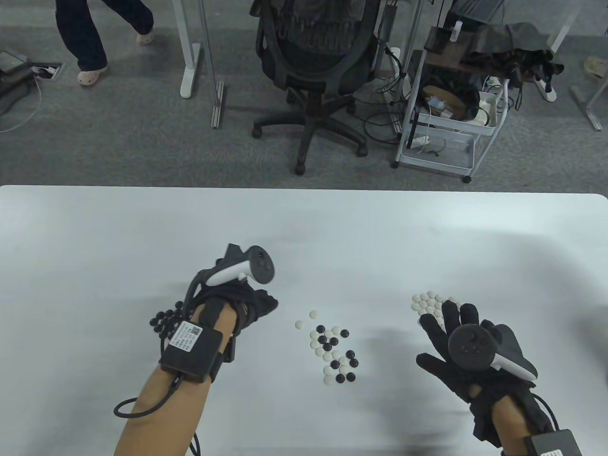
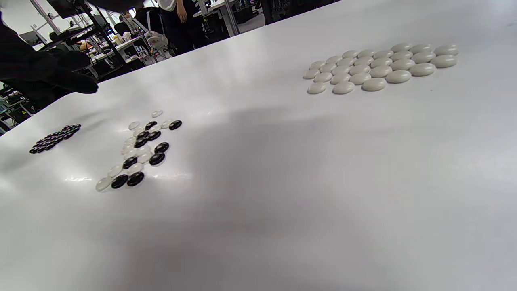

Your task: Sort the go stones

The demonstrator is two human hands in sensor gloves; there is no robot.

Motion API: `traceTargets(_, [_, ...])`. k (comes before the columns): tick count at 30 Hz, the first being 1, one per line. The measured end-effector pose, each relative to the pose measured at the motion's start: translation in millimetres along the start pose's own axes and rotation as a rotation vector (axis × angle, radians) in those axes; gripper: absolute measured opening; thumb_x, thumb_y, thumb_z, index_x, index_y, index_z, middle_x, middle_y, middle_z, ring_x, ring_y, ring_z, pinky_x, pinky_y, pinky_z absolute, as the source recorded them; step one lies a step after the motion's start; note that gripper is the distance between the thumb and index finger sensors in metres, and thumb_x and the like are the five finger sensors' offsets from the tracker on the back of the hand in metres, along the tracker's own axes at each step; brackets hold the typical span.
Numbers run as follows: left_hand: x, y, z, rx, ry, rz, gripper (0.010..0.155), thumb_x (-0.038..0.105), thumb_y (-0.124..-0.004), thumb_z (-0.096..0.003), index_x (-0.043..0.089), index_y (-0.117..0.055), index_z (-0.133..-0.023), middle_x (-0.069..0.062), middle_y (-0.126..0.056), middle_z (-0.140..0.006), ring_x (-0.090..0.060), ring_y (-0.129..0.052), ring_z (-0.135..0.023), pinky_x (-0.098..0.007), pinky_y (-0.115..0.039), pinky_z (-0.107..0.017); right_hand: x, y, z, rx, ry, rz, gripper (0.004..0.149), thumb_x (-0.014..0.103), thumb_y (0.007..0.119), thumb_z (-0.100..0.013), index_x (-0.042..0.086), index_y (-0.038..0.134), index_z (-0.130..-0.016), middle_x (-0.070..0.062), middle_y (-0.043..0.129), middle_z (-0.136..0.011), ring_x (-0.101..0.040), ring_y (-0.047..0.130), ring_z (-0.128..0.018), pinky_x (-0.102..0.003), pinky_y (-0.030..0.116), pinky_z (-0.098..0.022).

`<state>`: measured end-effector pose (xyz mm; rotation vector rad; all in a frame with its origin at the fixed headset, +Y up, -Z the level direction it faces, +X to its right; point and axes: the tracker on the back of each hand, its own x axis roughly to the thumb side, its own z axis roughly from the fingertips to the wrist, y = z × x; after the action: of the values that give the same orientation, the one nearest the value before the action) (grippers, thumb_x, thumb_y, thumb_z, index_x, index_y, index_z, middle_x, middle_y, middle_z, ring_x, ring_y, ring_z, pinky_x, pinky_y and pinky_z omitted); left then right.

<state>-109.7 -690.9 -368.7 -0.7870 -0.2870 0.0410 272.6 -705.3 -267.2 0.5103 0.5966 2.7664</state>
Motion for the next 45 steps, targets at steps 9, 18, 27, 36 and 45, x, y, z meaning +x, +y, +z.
traceTargets(9, [109.7,-29.9,-38.0,-0.086,-0.225,-0.208,0.065,0.048,-0.043,-0.0577,0.025,-0.049,-0.119,-0.032,0.009,-0.115,-0.061,0.014,-0.092,-0.084,-0.004,-0.059,-0.1,-0.3,0.6,0.000,-0.004,0.000,0.079,0.053,0.047,-0.056,0.012,0.016,-0.115,-0.031,-0.009,-0.106,-0.057,-0.015,-0.085,-0.080,0.003,-0.052])
traceTargets(18, [137.6,-36.3,-75.3,-0.083,-0.173,-0.286,0.065,0.048,-0.042,-0.0571,0.028,-0.042,-0.119,-0.031,0.012,-0.114,-0.059,0.016,-0.091,-0.083,-0.002,-0.059,-0.6,-0.9,1.2,-0.003,-0.010,-0.004,0.079,0.053,0.047,-0.056,0.012,0.016,-0.115,-0.032,-0.009,-0.106,-0.057,-0.015,-0.085,-0.080,0.003,-0.053])
traceTargets(27, [78.9,1.0,-104.2,-0.042,-0.022,0.036,0.066,0.050,-0.041,-0.0561,0.028,-0.045,-0.118,-0.028,0.016,-0.112,-0.058,0.019,-0.091,-0.083,0.000,-0.059,0.7,-1.8,3.1,-0.006,-0.015,-0.003,0.079,0.053,0.047,-0.056,0.012,0.017,-0.115,-0.031,-0.009,-0.106,-0.057,-0.015,-0.085,-0.080,0.003,-0.053])
traceTargets(36, [-22.2,-1.9,-73.4,-0.028,0.169,0.127,0.067,0.050,-0.041,-0.0562,0.025,-0.050,-0.117,-0.029,0.016,-0.112,-0.059,0.018,-0.091,-0.084,-0.001,-0.058,0.2,-0.4,1.6,0.007,-0.009,-0.002,0.079,0.053,0.047,-0.056,0.011,0.017,-0.115,-0.032,-0.009,-0.106,-0.057,-0.014,-0.085,-0.080,0.003,-0.053])
traceTargets(45, [-90.6,-18.9,-35.5,-0.045,0.296,0.223,0.067,0.050,-0.042,-0.0564,0.024,-0.052,-0.118,-0.029,0.015,-0.112,-0.059,0.018,-0.091,-0.084,0.000,-0.058,1.6,0.5,1.1,0.012,-0.003,0.002,0.079,0.053,0.047,-0.056,0.011,0.017,-0.115,-0.032,-0.009,-0.106,-0.057,-0.014,-0.085,-0.080,0.003,-0.053])
